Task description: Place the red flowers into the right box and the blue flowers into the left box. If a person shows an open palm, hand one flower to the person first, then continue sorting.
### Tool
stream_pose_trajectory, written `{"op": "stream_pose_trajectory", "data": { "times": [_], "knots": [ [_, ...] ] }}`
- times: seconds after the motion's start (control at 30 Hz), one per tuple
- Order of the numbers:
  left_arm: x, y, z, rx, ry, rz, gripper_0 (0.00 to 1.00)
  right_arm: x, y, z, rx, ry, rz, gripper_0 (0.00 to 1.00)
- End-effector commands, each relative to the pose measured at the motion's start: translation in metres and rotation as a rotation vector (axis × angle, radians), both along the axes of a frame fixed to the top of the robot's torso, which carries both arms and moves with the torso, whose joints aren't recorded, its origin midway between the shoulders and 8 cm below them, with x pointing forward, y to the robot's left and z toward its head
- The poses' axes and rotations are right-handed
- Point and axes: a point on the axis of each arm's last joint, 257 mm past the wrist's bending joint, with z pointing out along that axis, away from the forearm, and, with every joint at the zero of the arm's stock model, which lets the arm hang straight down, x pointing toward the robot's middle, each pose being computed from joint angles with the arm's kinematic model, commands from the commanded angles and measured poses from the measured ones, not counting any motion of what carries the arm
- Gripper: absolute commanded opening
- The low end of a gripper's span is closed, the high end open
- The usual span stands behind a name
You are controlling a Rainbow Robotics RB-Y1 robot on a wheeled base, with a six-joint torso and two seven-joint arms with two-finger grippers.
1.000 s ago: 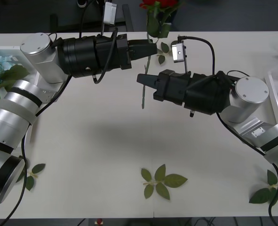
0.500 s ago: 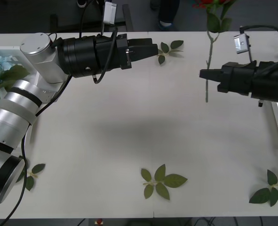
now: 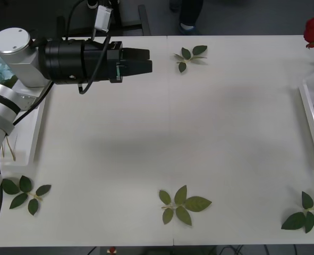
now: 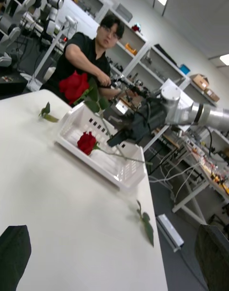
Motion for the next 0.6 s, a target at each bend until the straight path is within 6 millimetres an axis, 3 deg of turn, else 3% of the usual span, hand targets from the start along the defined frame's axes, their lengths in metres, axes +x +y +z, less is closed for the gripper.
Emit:
{"op": "stream_pose_trajectory", "data": {
  "times": [0.03, 0.27, 0.37, 0.6],
  "knots": [
    [0.003, 0.048, 0.001, 0.105, -0.125, -0.001, 1.00, -0.012, -0.058, 0.026, -0.100, 0.013, -0.053, 0.00],
    [-0.008, 0.108, -0.024, 0.193, -0.038, -0.023, 1.00, -0.044, -0.150, 0.030, -0.352, 0.083, -0.141, 0.00],
    [-0.015, 0.127, -0.036, 0.213, 0.006, -0.032, 1.00, -0.058, -0.187, 0.020, -0.451, 0.120, -0.184, 0.00],
    [-0.027, 0.153, -0.058, 0.253, 0.040, -0.008, 1.00, -0.088, -0.233, -0.019, -0.573, 0.196, -0.242, 0.00]
  ]
}}
